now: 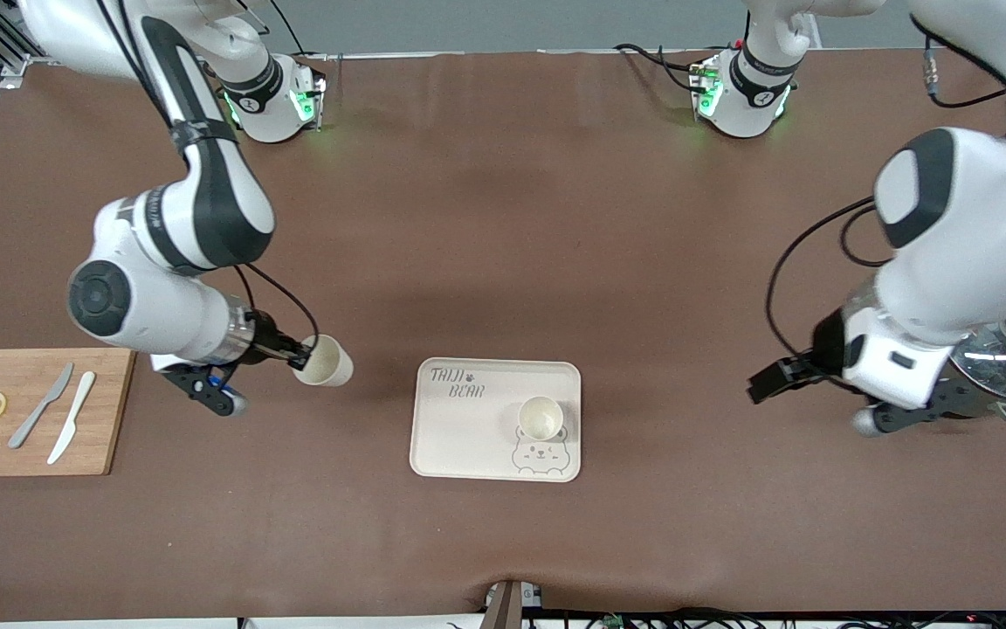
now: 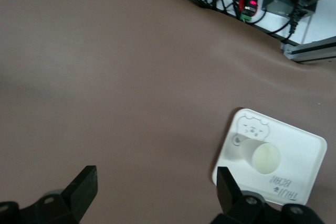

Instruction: Place white IKEA cup upright on tray with both arms

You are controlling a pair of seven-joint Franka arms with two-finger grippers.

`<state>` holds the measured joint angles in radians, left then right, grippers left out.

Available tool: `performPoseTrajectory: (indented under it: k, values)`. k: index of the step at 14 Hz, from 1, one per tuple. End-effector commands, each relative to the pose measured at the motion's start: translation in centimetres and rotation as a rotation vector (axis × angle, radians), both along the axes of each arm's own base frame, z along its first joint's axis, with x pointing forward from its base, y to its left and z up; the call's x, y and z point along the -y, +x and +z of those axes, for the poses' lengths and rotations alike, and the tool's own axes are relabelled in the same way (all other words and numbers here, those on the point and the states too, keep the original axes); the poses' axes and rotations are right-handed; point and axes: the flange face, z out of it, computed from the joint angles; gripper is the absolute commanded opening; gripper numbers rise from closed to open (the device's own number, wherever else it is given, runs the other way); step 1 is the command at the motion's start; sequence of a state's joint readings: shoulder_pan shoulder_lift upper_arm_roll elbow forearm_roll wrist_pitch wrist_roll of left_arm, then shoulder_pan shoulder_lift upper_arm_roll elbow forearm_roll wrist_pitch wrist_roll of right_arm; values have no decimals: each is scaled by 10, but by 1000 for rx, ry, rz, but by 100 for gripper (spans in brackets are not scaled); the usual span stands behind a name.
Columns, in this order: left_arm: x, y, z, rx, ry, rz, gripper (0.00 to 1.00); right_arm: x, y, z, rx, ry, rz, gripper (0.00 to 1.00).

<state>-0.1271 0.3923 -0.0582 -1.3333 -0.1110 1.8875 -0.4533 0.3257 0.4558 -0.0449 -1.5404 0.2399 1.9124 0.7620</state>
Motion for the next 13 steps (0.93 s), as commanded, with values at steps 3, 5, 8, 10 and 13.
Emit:
performPoseTrajectory:
  k: [3,5,8,10,13]
  values:
    - [-95,-15,25,-18,74,-158,100,-101,12,-43,46,2,-144,0]
    - [-122,-19,33,-15,130,-208,100,-128,8,-59,88,14,-169,0]
    - [-145,-28,48,-17,224,-284,100,-144,4,-78,97,12,-176,0]
    - [-158,-34,56,-23,231,-295,100,-147,3,-94,93,6,-174,0]
    - [-169,-42,73,-6,236,-276,100,-152,0,-113,83,-4,-169,0]
